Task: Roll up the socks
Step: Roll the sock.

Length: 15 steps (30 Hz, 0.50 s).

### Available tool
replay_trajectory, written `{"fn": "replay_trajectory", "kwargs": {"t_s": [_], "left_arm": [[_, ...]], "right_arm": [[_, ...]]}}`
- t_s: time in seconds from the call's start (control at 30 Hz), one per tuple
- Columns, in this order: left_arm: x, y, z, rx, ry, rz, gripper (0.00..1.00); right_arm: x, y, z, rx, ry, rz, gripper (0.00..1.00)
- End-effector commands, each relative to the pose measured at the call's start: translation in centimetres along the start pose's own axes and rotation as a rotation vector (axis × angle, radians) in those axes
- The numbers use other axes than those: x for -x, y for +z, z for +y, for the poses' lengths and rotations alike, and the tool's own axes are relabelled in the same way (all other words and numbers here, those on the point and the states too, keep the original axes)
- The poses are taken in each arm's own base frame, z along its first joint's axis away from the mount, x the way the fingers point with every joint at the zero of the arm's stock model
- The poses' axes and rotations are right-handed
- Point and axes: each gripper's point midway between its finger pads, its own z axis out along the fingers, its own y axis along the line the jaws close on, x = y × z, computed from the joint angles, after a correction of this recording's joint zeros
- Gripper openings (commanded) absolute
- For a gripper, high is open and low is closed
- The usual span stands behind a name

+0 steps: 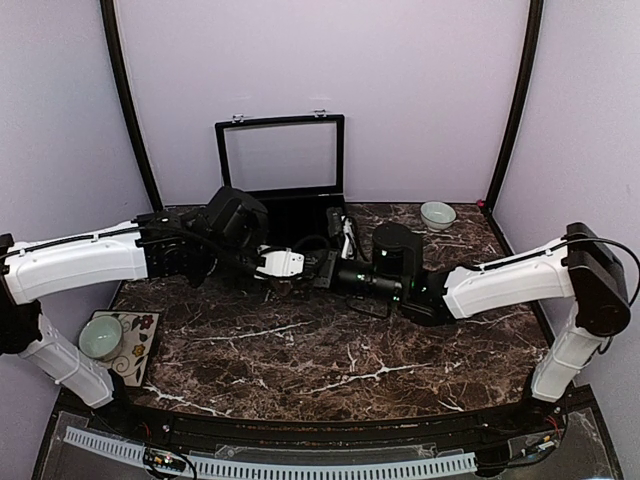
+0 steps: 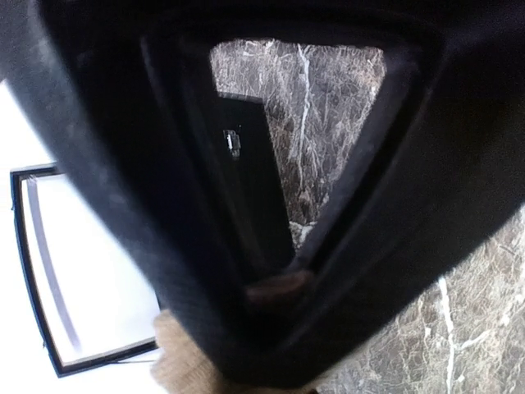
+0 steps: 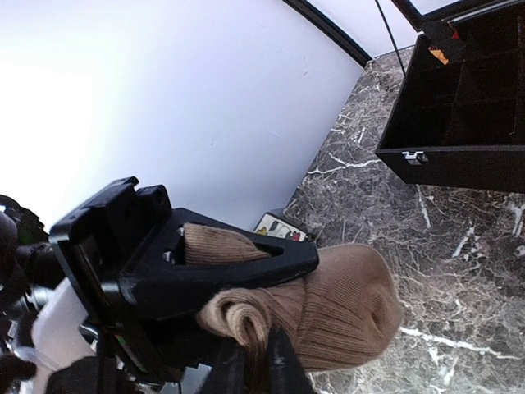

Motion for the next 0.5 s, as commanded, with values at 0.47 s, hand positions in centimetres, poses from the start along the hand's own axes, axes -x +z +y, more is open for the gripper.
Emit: {"fn": "replay_trajectory", "kwargs": {"t_s": [0.47], "left_arm": [[5.4,-7.4,-6.5,-0.957,-0.442,-0.332,0.00]], "right_arm": [[-1.7,-6.0,4.3,0.095,-0.567,0.012,0.50]]}}
